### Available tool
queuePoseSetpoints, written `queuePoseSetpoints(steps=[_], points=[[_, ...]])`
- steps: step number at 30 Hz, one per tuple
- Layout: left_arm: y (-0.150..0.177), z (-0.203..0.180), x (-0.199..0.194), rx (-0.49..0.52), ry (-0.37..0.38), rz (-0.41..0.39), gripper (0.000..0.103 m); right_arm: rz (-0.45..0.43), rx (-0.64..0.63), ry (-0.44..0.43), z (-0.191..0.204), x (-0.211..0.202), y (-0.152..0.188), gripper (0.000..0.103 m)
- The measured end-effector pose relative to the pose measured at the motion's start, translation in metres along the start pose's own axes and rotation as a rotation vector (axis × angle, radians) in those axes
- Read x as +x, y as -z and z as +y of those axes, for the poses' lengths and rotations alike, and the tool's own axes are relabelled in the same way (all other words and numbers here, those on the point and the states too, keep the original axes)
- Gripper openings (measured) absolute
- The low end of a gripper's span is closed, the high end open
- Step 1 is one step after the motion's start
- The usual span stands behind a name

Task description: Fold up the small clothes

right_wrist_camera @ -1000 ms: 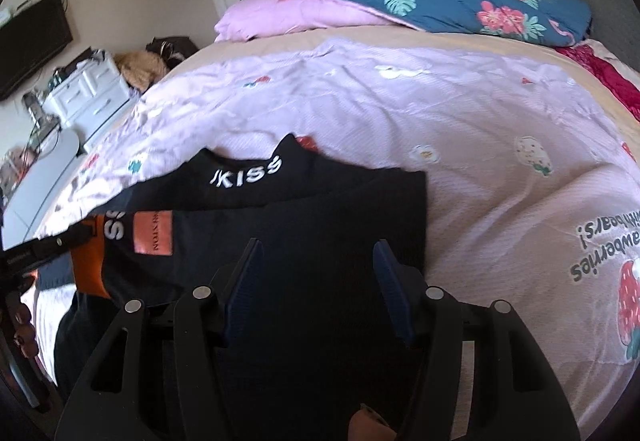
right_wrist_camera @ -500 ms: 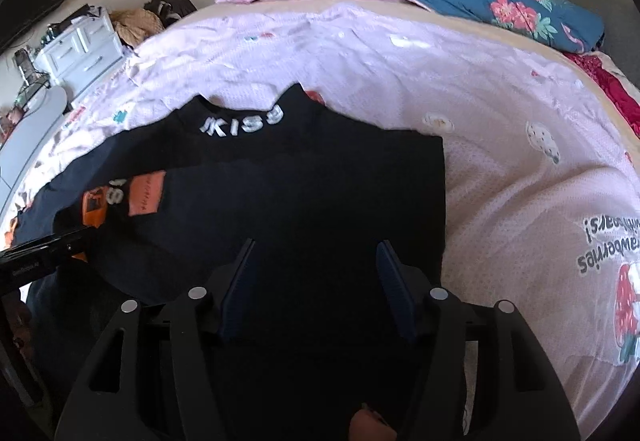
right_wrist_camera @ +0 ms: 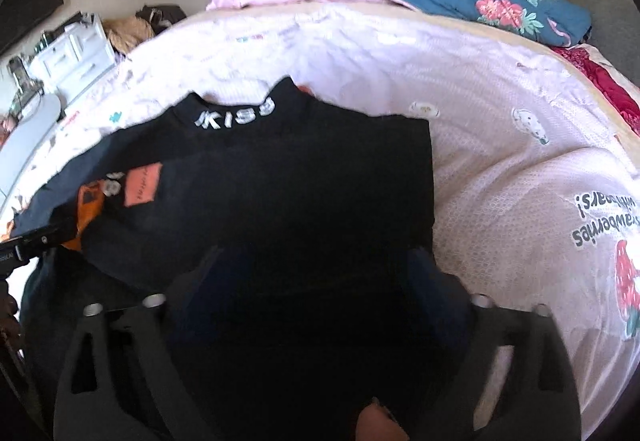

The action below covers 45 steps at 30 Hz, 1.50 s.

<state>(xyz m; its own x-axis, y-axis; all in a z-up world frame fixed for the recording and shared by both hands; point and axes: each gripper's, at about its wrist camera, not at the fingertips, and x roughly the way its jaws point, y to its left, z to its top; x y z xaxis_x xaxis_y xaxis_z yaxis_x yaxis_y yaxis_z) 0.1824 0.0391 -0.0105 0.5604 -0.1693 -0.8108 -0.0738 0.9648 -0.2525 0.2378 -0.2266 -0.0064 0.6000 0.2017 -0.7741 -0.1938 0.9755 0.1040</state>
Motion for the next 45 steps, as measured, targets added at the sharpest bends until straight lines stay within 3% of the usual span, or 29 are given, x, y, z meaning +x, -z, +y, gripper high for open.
queuePoseSetpoints(steps=[3, 7, 19, 28, 36, 45], points=[[0.000, 0.000, -0.010, 0.005, -0.007, -0.023, 0.085, -0.034, -0.009, 0.003, 0.007, -0.011, -0.001, 0.099], [0.002, 0.005, -0.021, 0.001, -0.038, -0.053, 0.094, -0.065, -0.013, 0.000, 0.018, -0.022, -0.002, 0.099], [0.005, 0.039, -0.041, -0.095, -0.093, -0.087, 0.094, -0.116, -0.067, -0.037, 0.062, -0.042, -0.004, 0.099], [0.001, 0.076, -0.056, -0.197, -0.188, -0.126, 0.094, -0.115, -0.109, -0.063, 0.101, -0.047, -0.006, 0.099], [-0.001, 0.108, -0.079, -0.282, -0.305, -0.207, 0.094, -0.101, -0.128, -0.090, 0.130, -0.046, -0.011, 0.099], [0.000, 0.142, -0.087, -0.369, -0.386, -0.219, 0.094, -0.106, -0.219, -0.123, 0.183, -0.046, -0.023, 0.099]])
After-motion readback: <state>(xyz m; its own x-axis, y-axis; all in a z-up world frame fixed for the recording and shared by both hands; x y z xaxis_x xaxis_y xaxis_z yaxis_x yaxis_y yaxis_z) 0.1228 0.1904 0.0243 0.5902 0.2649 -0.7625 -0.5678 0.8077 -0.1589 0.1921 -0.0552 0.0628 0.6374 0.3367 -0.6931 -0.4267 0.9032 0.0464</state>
